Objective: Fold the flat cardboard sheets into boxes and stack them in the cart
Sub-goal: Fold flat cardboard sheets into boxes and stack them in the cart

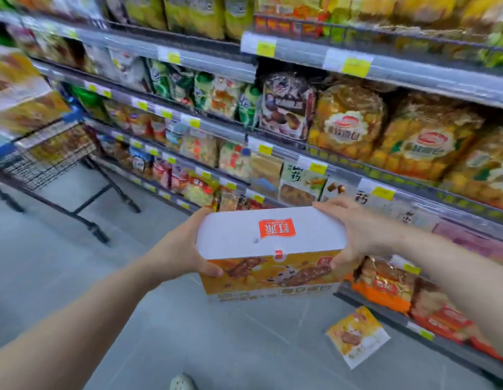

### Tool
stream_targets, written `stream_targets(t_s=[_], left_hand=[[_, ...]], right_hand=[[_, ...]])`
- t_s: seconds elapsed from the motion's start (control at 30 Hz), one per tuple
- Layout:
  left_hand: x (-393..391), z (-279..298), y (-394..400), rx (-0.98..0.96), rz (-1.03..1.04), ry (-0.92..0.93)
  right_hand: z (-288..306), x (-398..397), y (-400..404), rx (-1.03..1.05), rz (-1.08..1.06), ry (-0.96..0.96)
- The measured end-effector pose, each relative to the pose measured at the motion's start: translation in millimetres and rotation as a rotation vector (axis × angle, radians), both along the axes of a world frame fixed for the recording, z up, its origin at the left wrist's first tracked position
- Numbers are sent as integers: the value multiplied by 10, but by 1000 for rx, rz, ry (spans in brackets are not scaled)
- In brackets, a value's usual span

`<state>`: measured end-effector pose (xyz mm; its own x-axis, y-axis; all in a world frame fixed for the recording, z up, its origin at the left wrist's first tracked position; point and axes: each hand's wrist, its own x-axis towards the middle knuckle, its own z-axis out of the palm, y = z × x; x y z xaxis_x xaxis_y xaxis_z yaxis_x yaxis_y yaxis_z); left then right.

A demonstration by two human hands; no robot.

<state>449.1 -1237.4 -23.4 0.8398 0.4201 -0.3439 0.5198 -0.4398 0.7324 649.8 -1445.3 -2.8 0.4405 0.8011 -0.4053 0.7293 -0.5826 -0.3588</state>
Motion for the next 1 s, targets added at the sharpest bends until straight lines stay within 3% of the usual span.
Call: stream_targets(t_s=[0.5, 1.0], left_hand=[[-1249, 53, 2793, -30, 268, -45], [-1085, 35, 4680, 26, 485, 90]], right_hand=[[7, -736, 3404, -37, 282, -4], [-51, -312, 5858, -9, 525, 27]])
